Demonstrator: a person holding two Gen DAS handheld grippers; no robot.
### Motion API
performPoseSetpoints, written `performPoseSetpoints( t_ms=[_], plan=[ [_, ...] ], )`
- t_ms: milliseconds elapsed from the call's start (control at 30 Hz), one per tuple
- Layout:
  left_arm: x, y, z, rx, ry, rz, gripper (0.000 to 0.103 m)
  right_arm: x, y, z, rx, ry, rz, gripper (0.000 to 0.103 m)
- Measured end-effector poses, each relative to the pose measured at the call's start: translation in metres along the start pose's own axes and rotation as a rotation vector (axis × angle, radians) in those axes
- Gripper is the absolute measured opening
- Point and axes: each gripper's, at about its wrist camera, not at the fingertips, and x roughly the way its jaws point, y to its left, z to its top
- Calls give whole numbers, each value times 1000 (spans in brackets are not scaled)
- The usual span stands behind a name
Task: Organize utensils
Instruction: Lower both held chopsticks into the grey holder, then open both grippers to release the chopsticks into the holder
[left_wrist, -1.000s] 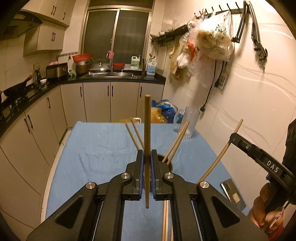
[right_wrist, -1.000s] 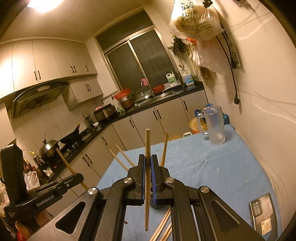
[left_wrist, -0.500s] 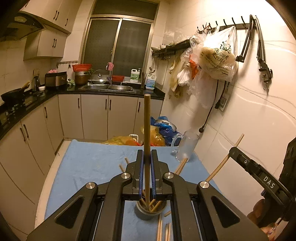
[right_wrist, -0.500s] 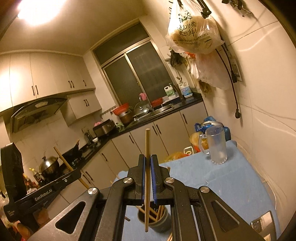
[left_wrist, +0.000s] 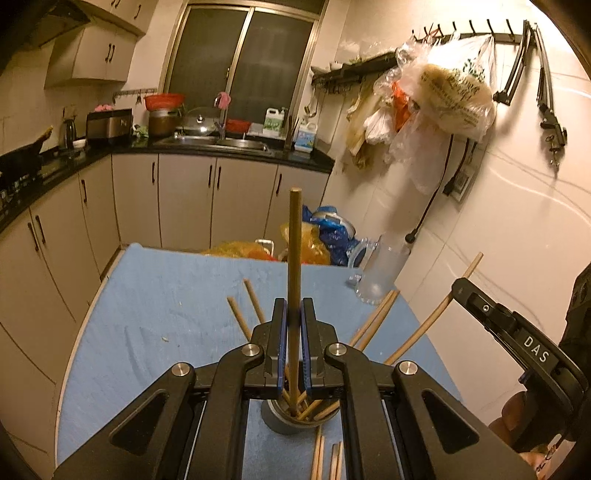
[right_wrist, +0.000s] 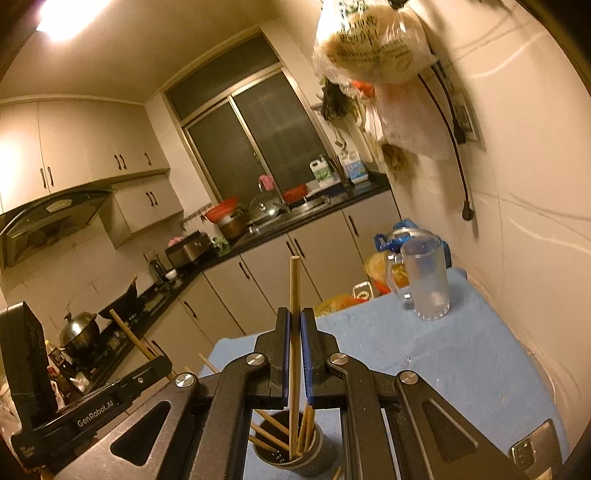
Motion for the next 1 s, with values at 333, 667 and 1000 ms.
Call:
performPoseSetpoints(
  t_ms=[333, 667, 1000],
  plan=[
    [21, 7, -27, 7, 59, 14, 7, 27, -13, -24, 17, 94, -11, 6],
    [30, 8, -35, 29, 76, 21, 7, 46, -15, -41, 13, 153, -12, 7],
    [34, 9, -33, 20, 82, 27, 7, 55, -23, -43, 31, 188, -4, 7]
  ],
)
